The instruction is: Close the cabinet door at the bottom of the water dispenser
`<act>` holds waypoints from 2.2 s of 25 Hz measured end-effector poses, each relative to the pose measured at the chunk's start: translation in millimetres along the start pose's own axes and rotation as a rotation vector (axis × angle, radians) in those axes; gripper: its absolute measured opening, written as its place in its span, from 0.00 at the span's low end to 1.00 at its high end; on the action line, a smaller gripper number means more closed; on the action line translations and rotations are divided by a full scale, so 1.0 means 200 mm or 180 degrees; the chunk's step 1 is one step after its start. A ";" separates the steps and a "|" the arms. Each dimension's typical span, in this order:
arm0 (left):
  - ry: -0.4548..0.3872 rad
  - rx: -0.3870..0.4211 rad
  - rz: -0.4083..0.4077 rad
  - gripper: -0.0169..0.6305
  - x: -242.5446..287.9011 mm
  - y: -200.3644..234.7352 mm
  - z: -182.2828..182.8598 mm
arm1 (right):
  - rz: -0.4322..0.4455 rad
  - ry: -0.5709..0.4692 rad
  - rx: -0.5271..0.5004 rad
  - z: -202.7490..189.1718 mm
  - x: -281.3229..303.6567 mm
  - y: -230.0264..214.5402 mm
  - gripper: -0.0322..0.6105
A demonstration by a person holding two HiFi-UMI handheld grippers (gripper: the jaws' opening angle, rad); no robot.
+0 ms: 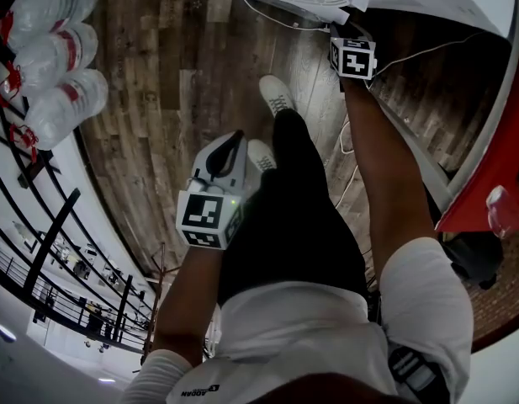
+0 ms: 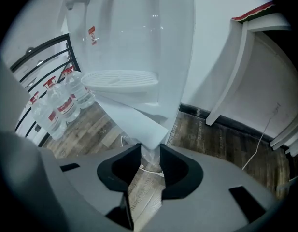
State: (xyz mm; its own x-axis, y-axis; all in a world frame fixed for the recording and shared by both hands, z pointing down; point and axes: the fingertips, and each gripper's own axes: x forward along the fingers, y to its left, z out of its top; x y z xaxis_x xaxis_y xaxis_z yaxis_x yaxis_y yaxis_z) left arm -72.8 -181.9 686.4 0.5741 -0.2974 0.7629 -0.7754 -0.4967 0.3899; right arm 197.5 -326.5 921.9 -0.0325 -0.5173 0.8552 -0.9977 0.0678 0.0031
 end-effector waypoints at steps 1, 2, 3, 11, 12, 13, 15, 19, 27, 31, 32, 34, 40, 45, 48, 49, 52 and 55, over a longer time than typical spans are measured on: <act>0.0000 0.0028 0.0003 0.03 0.00 0.00 0.00 | -0.0007 -0.0002 -0.0025 0.01 0.00 -0.01 0.26; 0.0002 0.0054 0.0007 0.03 0.00 -0.01 0.01 | -0.0012 -0.0002 -0.0054 0.02 0.01 -0.02 0.26; 0.0004 0.0069 0.0009 0.03 0.00 -0.01 0.01 | -0.0014 -0.0003 -0.0079 0.03 0.01 -0.03 0.26; 0.0031 0.0039 0.0028 0.03 0.02 0.01 0.00 | -0.0016 -0.0043 -0.0181 0.09 0.05 -0.09 0.25; 0.0035 0.0034 0.0033 0.03 0.02 0.01 -0.01 | -0.0023 -0.0047 -0.0193 0.10 0.06 -0.10 0.25; 0.0042 0.0034 0.0033 0.03 0.02 0.02 -0.01 | -0.0033 -0.0049 -0.0209 0.10 0.06 -0.10 0.25; 0.0055 0.0048 0.0020 0.03 0.02 0.02 -0.01 | -0.0060 -0.0048 -0.0252 0.12 0.07 -0.11 0.25; 0.0057 0.0058 0.0033 0.03 0.01 0.04 0.00 | -0.0095 -0.0045 -0.0318 0.17 0.08 -0.14 0.25; -0.0011 0.0078 0.0054 0.03 0.00 0.04 0.04 | -0.0145 -0.0025 -0.0348 0.19 0.07 -0.17 0.21; -0.0067 0.0125 0.0046 0.03 -0.02 0.02 0.06 | -0.0162 -0.0004 -0.0306 0.18 0.03 -0.17 0.20; -0.0083 0.0133 0.0045 0.03 -0.03 0.01 0.07 | -0.0164 0.0006 -0.0305 0.18 0.02 -0.17 0.20; -0.0116 0.0151 0.0036 0.03 -0.06 -0.01 0.08 | -0.0184 0.0022 -0.0293 0.17 -0.03 -0.17 0.20; -0.0268 0.0243 0.0002 0.03 -0.23 -0.12 0.10 | -0.0229 -0.0086 -0.0194 0.21 -0.29 -0.13 0.19; -0.0505 0.0040 -0.0091 0.03 -0.42 -0.21 0.13 | -0.0060 -0.0335 0.0216 0.20 -0.62 0.05 0.16; -0.0574 0.0111 -0.0132 0.03 -0.59 -0.29 0.08 | 0.0125 -0.0503 0.0350 0.13 -0.89 0.22 0.15; -0.0584 0.0124 -0.0148 0.03 -0.64 -0.31 0.05 | 0.0197 -0.0562 0.0422 0.11 -0.98 0.28 0.15; -0.0638 0.0126 -0.0144 0.03 -0.79 -0.35 -0.03 | 0.0411 -0.0748 0.0610 0.07 -1.25 0.44 0.15; -0.0687 0.0246 -0.0059 0.03 -0.93 -0.37 -0.11 | 0.0605 -0.0880 0.0664 0.04 -1.51 0.57 0.15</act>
State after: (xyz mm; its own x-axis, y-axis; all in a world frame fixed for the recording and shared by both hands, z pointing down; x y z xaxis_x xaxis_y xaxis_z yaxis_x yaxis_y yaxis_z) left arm -127.8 -71.4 526.5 0.6375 -0.4511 0.6246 -0.7465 -0.5622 0.3559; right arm 94.0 -168.9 660.4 -0.2043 -0.7245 0.6583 -0.9621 0.0244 -0.2718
